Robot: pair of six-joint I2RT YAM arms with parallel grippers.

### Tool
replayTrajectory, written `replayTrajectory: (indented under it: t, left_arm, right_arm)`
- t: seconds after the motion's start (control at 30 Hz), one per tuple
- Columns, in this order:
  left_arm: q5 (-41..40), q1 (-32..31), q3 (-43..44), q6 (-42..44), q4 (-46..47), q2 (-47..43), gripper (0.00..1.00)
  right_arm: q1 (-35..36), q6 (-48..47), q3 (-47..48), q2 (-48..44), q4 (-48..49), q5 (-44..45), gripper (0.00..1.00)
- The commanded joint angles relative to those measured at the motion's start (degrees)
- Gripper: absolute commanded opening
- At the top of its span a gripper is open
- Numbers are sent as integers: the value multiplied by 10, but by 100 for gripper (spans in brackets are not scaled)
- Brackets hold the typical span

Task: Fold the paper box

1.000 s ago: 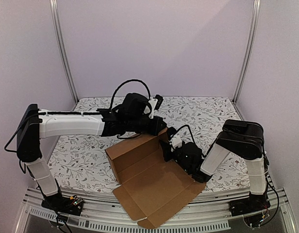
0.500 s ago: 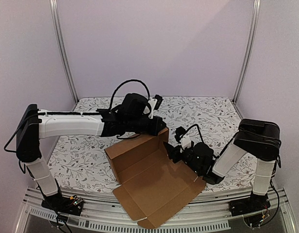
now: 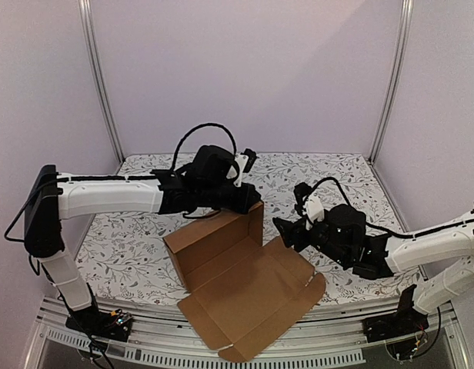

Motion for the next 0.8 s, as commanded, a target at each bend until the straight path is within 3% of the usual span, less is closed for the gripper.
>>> replayTrajectory:
  t: [0.0,0.17,0.3,0.5,0.63,0.77]
  left_arm:
    - [-27,7,13,35,-129,-16,15]
    - [-51,10,21,67,-147,-73,45]
    - [-64,12,17,85,-170,-116,58]
    - [-82,12,-3,91,-233,-171,67]
    - [-77,12,-22,82,-272,-195,70]
    - [-83,11,-35,83,-307,-214,74]
  right_arm:
    - [3,24,30,-108,-272,13,74]
    - [3,76,81,-192,-479,15,76]
    - [4,125,111,-235,-601,20,78]
    - [3,205,155,-260,-757,-23,78]
    - [4,268,158,-244,-806,-77,78]
    - [11,375,123,-212,-792,-147,78]
